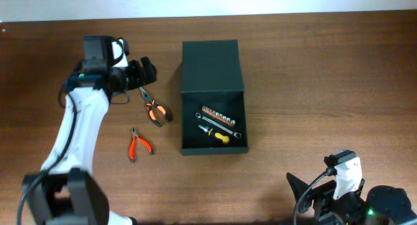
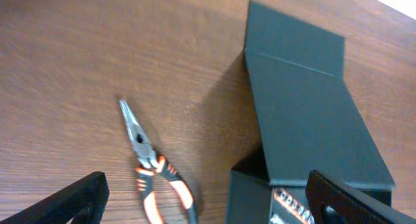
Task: Pack container
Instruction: 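Reach left gripper to the orange needle-nose pliers and grasp them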
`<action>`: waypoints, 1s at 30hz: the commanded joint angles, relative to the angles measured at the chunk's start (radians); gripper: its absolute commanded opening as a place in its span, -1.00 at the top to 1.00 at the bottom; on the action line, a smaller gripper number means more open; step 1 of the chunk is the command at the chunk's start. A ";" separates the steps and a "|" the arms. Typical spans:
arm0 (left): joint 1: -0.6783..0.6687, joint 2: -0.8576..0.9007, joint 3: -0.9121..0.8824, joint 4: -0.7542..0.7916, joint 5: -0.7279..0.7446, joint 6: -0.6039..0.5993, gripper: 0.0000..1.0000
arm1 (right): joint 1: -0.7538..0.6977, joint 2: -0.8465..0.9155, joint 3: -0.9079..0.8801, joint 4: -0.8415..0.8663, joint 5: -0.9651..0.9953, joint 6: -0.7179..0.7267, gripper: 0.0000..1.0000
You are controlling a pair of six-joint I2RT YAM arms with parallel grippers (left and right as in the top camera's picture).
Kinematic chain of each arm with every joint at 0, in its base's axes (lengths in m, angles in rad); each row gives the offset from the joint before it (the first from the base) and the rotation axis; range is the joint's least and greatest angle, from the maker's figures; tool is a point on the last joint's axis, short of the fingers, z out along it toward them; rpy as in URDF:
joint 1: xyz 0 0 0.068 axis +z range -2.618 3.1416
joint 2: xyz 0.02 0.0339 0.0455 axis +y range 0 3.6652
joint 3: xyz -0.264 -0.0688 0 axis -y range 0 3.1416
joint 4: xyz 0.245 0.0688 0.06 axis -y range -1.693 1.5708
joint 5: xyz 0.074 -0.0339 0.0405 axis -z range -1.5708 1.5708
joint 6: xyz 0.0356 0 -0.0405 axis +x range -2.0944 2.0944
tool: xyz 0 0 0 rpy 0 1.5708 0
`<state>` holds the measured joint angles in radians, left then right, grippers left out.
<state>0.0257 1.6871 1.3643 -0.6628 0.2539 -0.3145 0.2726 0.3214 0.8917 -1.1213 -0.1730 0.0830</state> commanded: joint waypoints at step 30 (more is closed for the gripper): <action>-0.053 0.296 0.061 -0.404 -0.142 -0.482 -1.00 | -0.006 -0.008 -0.001 0.003 0.012 0.011 -0.97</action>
<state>-0.0406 1.9469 1.4055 -1.0626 0.1226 -0.7612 0.2726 0.3214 0.8917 -1.1210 -0.1730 0.0834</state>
